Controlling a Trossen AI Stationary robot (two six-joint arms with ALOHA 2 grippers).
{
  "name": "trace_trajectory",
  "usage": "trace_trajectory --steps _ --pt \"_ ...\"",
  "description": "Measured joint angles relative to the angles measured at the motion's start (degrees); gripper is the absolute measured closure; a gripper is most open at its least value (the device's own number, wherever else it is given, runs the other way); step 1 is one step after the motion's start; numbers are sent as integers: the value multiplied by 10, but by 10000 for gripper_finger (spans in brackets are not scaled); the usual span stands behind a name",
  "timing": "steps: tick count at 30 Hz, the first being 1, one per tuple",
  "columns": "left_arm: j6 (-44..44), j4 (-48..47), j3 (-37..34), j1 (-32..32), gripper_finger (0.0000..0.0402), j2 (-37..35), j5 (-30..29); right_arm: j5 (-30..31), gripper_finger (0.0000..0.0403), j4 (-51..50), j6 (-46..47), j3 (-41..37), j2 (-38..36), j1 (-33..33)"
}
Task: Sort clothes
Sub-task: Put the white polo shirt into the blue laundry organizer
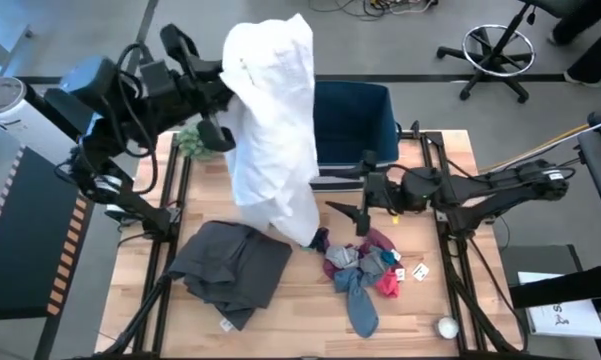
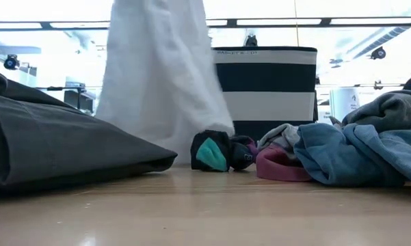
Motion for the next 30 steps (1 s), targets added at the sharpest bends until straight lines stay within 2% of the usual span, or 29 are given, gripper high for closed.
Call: trace_trajectory --steps 7,9,12,14,18,20,22,27,28,30 --pt "-23 33 2 15 386 19 55 -63 93 57 4 -1 54 -67" --pt "-28 46 2 17 386 24 68 -119 93 95 25 0 72 -93" --pt "-28 58 2 21 386 26 75 -236 93 166 65 0 103 -122" --pt "-28 65 2 24 386 28 75 -279 93 194 87 0 125 -134" --pt "-30 67 2 31 386 27 87 -282 104 189 95 30 182 -143" --pt "-31 65 2 32 386 25 88 -276 131 166 93 56 204 -143" --pt "-31 58 2 32 386 22 88 -268 177 122 77 85 215 -143" --pt "-31 17 2 32 386 -2 88 -202 355 -32 14 143 196 -143" --pt "-31 7 2 32 386 -6 88 -186 378 -60 6 149 186 -143" --pt "-34 -9 2 32 386 -15 88 -155 388 -111 -9 165 163 -143"
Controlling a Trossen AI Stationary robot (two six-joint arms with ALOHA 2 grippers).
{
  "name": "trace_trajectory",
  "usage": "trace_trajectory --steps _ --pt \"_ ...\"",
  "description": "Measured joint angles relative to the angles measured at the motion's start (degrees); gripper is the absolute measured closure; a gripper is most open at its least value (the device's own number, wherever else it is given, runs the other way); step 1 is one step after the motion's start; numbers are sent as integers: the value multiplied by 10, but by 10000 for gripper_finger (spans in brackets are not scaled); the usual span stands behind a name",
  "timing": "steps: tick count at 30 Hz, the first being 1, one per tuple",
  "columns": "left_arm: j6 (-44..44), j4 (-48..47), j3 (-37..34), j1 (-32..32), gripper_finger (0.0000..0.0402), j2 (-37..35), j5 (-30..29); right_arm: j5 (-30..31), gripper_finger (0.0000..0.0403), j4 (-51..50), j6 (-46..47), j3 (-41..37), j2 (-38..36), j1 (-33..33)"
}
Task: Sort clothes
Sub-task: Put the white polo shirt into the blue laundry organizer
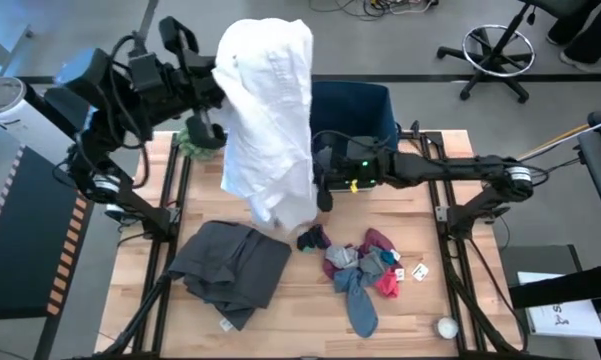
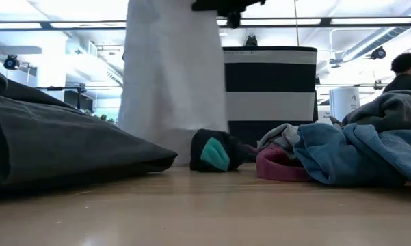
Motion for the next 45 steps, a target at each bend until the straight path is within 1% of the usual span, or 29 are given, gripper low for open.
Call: trace_trajectory --steps 3,5,9,12,16,19,21,28,31,34,37,41,45 --pt "1 -25 0 0 386 -10 -26 53 397 -52 -26 23 -41 0" --pt "2 -46 0 0 386 -14 -42 83 401 -65 -46 38 -66 0" --pt "2 -81 -9 7 386 -20 -51 132 402 -84 -78 66 -115 -3" --pt "1 -98 -23 19 386 -20 -72 156 402 -82 -98 90 -144 -9" --pt "-7 -101 -70 51 387 -21 -74 177 402 -83 -130 127 -158 -25" --pt "-15 -90 -119 83 387 -21 -73 181 403 -84 -153 155 -158 -43" --pt "-22 -70 -153 110 387 -22 -60 181 403 -81 -165 174 -153 -56" --pt "-62 20 -266 216 387 -22 18 181 403 -81 -205 231 -119 -107" --pt "-86 35 -304 264 387 -19 53 181 403 -80 -220 254 -100 -132" --pt "-111 45 -341 298 387 -16 96 177 403 -82 -227 270 -80 -161" --pt "-117 58 -377 315 387 -15 112 170 403 -94 -225 274 -59 -192" --pt "-115 71 -424 325 387 -15 126 126 403 -151 -190 273 -35 -233" --pt "-107 71 -458 328 387 -14 139 101 403 -211 -167 265 -10 -249"
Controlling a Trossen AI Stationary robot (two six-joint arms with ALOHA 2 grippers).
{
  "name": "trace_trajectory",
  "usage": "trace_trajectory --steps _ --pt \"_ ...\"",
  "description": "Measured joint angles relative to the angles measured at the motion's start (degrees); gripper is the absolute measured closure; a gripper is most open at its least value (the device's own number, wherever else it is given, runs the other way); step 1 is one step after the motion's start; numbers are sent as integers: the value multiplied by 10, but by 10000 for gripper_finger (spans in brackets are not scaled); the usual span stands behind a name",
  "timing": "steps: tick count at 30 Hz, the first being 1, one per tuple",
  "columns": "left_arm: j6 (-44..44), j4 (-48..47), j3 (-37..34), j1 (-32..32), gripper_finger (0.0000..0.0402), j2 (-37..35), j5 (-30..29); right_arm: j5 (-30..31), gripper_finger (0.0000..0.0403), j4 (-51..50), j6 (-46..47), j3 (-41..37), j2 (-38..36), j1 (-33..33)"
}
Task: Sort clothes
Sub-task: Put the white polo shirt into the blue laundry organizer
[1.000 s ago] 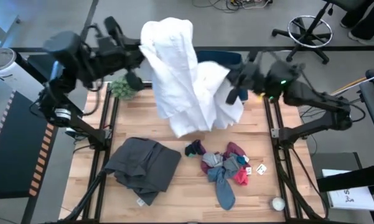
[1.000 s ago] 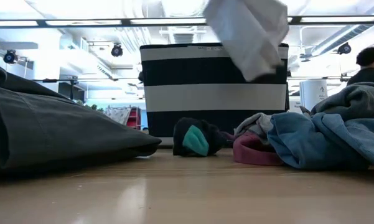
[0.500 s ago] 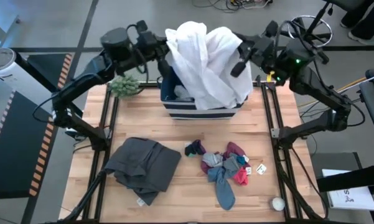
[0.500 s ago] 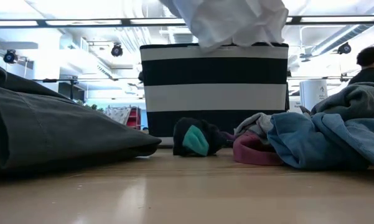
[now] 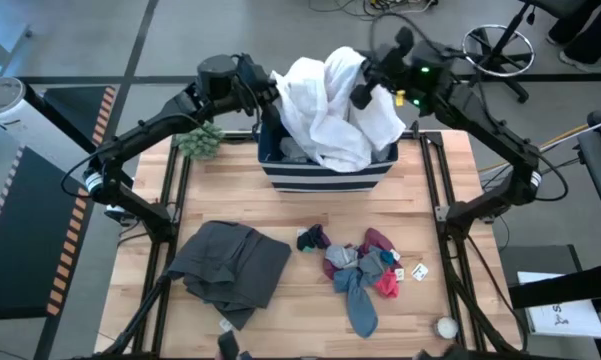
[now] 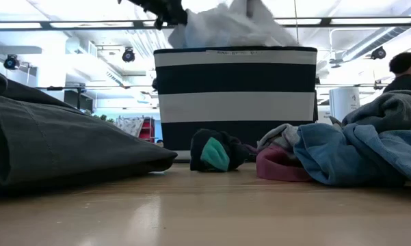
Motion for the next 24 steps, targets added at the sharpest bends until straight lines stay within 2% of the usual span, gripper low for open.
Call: trace_trajectory --steps 3,11,20,24 --pt "6 -2 -23 0 387 0 3 -33 403 -51 9 -12 11 0" --pt "6 -2 -68 0 387 1 32 -75 403 -138 46 -86 9 -1" --pt "-3 4 -88 -4 384 1 89 -75 394 -208 95 -103 8 -1" --pt "-2 8 -90 -13 356 1 91 -74 365 -231 104 -97 6 -1"
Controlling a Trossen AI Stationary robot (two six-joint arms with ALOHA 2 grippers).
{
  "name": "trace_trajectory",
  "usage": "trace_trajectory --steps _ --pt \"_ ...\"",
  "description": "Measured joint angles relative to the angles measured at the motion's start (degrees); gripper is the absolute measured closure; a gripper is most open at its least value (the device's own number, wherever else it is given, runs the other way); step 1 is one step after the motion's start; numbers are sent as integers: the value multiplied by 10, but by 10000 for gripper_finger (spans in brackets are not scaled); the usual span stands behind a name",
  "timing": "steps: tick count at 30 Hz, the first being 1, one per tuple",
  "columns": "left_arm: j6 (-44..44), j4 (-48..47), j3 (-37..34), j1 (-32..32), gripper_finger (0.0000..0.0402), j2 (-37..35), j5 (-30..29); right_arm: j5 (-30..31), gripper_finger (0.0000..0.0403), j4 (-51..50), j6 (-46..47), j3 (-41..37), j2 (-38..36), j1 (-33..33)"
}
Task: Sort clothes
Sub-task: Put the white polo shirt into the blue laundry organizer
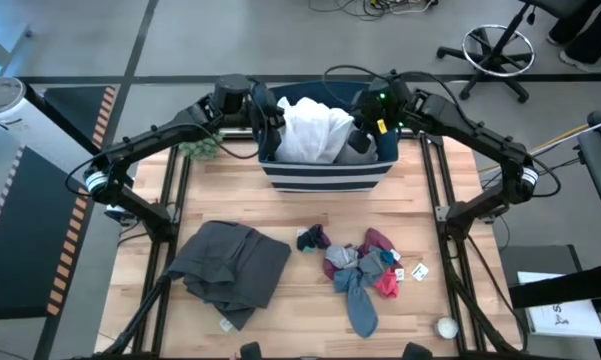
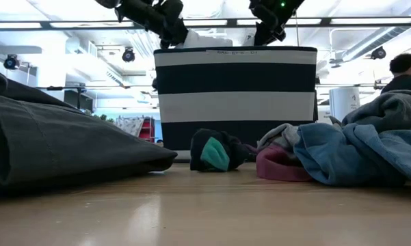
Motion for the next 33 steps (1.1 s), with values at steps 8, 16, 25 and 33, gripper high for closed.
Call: trace_trajectory --steps 8,16,25,33 --pt "25 4 14 -20 297 0 0 0 258 -3 0 3 -16 0" --pt "33 -51 29 -20 229 0 0 0 167 -3 -4 3 -52 0" --pt "56 -149 34 -20 189 0 -17 -68 130 20 8 3 -73 0" --pt "54 -143 34 -28 212 0 -20 -224 225 169 60 3 18 0"
